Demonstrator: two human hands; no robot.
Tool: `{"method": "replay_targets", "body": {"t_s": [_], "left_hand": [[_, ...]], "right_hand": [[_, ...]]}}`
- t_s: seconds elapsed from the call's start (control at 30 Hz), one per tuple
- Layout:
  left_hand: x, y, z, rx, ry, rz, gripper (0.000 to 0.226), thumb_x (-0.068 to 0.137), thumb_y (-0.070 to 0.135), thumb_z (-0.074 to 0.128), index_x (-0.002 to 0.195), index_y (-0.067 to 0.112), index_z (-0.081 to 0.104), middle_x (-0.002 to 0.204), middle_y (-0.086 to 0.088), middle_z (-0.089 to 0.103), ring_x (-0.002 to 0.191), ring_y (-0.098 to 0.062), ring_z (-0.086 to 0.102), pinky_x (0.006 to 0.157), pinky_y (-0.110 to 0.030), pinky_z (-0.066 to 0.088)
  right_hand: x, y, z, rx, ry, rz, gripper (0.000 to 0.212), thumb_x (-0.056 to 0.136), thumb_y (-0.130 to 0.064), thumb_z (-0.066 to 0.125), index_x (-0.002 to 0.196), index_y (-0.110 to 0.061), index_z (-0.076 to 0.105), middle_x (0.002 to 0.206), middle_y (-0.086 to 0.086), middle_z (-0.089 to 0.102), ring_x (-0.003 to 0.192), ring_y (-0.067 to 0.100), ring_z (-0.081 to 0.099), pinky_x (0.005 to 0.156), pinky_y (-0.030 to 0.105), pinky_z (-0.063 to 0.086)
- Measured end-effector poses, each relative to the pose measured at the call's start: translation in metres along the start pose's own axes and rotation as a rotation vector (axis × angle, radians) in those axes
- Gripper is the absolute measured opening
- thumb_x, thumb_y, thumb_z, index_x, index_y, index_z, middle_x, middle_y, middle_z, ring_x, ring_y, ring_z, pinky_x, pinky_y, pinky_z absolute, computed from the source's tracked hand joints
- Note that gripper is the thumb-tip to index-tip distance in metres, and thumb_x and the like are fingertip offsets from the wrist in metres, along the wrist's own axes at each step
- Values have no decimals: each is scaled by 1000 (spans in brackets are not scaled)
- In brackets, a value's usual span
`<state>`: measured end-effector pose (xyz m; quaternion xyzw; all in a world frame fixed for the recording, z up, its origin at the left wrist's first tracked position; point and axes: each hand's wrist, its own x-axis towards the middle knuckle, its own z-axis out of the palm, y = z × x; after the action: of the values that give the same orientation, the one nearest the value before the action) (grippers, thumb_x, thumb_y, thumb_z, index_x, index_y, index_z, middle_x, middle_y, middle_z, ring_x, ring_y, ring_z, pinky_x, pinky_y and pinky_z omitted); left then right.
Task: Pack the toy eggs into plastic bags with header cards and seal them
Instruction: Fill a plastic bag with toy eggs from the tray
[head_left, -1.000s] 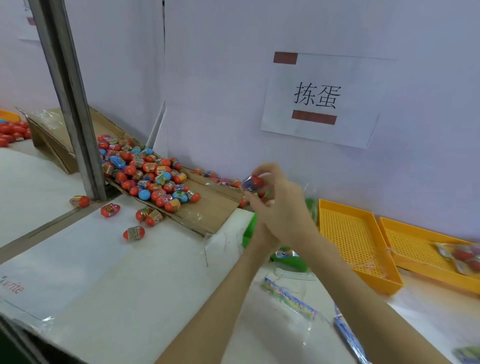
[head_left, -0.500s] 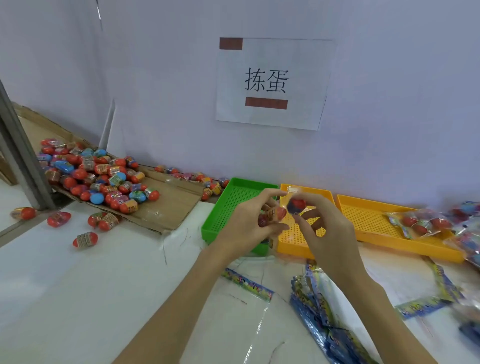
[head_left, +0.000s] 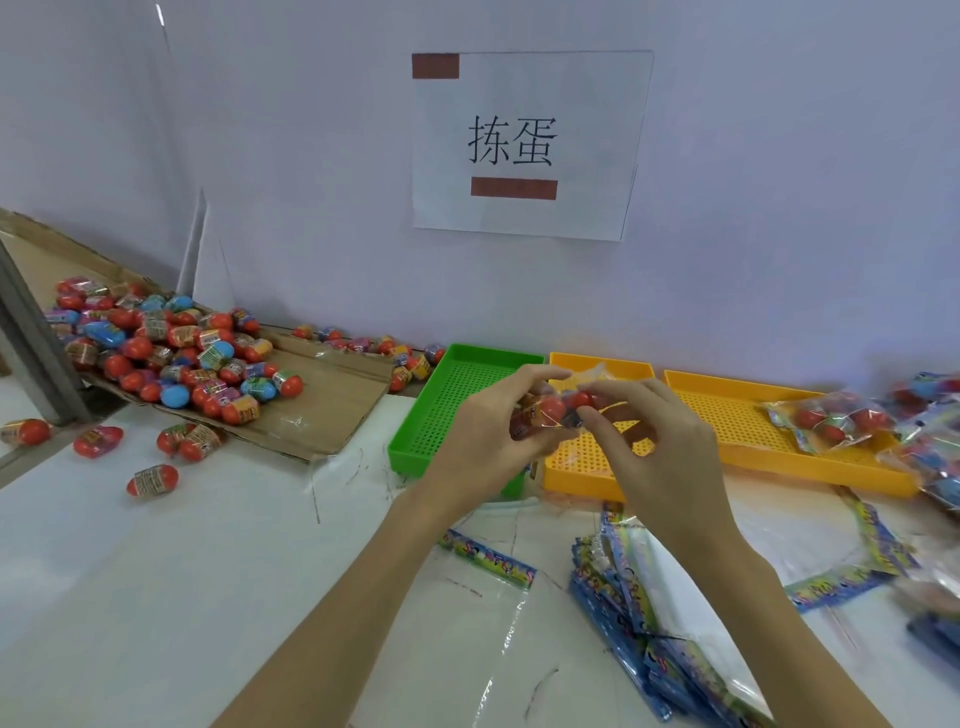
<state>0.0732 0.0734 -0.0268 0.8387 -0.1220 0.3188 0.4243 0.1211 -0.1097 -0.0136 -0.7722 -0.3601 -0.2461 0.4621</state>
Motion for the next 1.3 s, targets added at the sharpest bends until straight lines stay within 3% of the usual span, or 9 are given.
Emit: {"method": "replay_targets", "body": {"t_s": [0.17, 0.33, 0.43, 0.6, 0.7, 0.8, 1.0, 1.17, 1.3], "left_hand": [[0, 4, 3, -14, 15, 0, 55, 86, 32, 84, 136, 23, 62, 108, 10, 68, 98, -6, 67, 84, -19, 57], [1, 4, 1, -43, 36, -33, 49, 90, 24, 82, 135, 20, 62, 109, 4, 71, 99, -6, 69, 86, -17, 55], [4, 4, -2, -94, 120, -129, 49, 88, 26, 83, 132, 23, 63, 107, 5, 73, 99, -8, 70, 90, -26, 59], [9, 10, -9, -549, 209, -376, 52, 83, 30, 86, 130, 28, 64, 110, -3, 77, 105, -19, 75, 89, -36, 63], [7, 15, -1, -664, 136, -429, 52, 80, 30, 85, 128, 23, 64, 111, -8, 78, 104, -27, 76, 86, -41, 64], [5, 19, 8, -696, 76, -457, 49, 83, 33, 82, 125, 17, 63, 109, -10, 79, 101, -28, 76, 84, -36, 63], [6, 17, 8, -734, 221, -517, 6, 98, 15, 69, 97, 9, 70, 100, -11, 79, 91, -21, 75, 78, -29, 60], [6, 18, 9, -780, 235, -586, 10, 89, 9, 77, 91, 4, 68, 99, -17, 75, 92, -23, 71, 88, -32, 59], [7, 17, 9, -873, 180, -628, 9, 92, 8, 75, 93, 8, 66, 100, -14, 75, 86, -18, 72, 78, -28, 58]], "right_hand": [[-1, -1, -4, -54, -1, -16, 16, 97, -13, 69, 111, -19, 74, 96, -13, 72, 87, -3, 65, 68, 10, 46], [-5, -4, 6, -167, -88, -71, 17, 100, -12, 63, 111, -6, 75, 114, 5, 65, 93, 16, 56, 80, 19, 46], [0, -5, -3, -112, 36, -62, 23, 100, -9, 62, 122, -9, 72, 122, 4, 65, 94, 10, 61, 82, 9, 47], [7, -1, -13, 270, -21, 303, 39, 95, -36, 69, 132, -26, 64, 118, -10, 73, 111, 3, 67, 90, 24, 56], [4, -1, -6, 486, -110, 458, 38, 89, -48, 71, 123, -30, 72, 110, -8, 77, 105, 10, 73, 92, 36, 60], [1, 0, -3, 518, 16, 456, 13, 94, -31, 73, 100, -21, 80, 93, -1, 79, 93, 21, 75, 87, 42, 62], [2, 5, -5, 455, 50, 520, 17, 99, -18, 68, 87, -21, 80, 84, -2, 78, 86, 17, 73, 78, 33, 62], [1, 2, -3, 469, 23, 545, 8, 99, -18, 68, 99, -21, 77, 91, -4, 78, 93, 13, 73, 82, 29, 58], [1, 3, -6, 451, 11, 546, 11, 93, -27, 75, 91, -17, 78, 83, -2, 77, 84, 15, 73, 75, 27, 57]]}}
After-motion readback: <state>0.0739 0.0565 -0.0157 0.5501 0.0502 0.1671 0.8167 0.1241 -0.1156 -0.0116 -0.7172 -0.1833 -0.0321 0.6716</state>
